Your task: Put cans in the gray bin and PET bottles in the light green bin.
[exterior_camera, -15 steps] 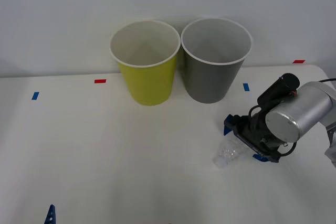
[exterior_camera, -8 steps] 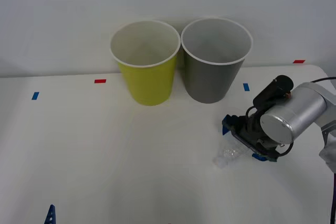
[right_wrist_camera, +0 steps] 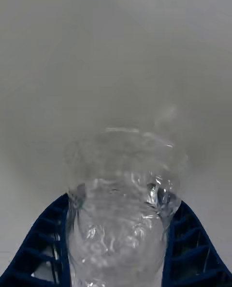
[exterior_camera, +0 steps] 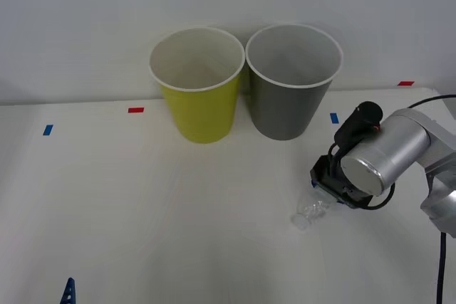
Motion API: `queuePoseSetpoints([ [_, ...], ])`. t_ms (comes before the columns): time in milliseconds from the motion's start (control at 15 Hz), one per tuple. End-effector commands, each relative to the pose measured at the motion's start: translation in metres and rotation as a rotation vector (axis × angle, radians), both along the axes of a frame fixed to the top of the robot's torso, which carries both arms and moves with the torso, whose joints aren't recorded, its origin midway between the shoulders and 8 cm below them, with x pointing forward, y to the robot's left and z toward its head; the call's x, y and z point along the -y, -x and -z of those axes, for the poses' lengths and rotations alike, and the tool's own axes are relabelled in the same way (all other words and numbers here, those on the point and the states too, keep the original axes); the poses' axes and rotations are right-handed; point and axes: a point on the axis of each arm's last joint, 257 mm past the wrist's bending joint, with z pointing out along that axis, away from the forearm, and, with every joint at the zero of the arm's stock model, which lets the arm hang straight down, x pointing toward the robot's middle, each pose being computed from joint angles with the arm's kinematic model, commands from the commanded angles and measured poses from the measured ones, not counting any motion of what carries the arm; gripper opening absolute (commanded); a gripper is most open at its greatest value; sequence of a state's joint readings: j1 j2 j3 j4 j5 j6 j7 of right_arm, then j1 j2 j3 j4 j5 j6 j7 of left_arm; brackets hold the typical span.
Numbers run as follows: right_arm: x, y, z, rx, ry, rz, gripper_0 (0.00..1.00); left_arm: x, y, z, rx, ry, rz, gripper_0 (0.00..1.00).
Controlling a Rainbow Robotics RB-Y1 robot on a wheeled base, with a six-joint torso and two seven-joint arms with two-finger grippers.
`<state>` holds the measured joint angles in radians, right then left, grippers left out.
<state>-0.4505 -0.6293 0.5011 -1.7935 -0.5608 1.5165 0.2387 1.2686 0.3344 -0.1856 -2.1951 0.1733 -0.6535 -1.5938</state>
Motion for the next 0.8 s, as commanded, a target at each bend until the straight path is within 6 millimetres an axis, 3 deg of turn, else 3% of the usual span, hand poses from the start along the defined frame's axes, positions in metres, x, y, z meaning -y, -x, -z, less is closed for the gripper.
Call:
queuePoseSetpoints([
  [67, 0.000, -0.001, -0.001, 0.003, 0.018, -0.009, 0.02, 0.000, 0.000, 0.000, 0.000, 0.000, 0.000, 1.00],
  [400, -0.001, 0.003, -0.008, 0.046, 0.011, -0.099, 0.02, 0.000, 0.000, 0.000, 0.000, 0.000, 0.000, 1.00],
  [667, 0.005, 0.001, -0.035, 0.181, 0.051, -0.270, 0.01, 0.000, 0.000, 0.000, 0.000, 0.000, 0.000, 1.00],
  [800, 0.003, -0.001, -0.058, 0.283, 0.072, -0.365, 0.01, 0.000, 0.000, 0.000, 0.000, 0.000, 0.000, 1.00],
])
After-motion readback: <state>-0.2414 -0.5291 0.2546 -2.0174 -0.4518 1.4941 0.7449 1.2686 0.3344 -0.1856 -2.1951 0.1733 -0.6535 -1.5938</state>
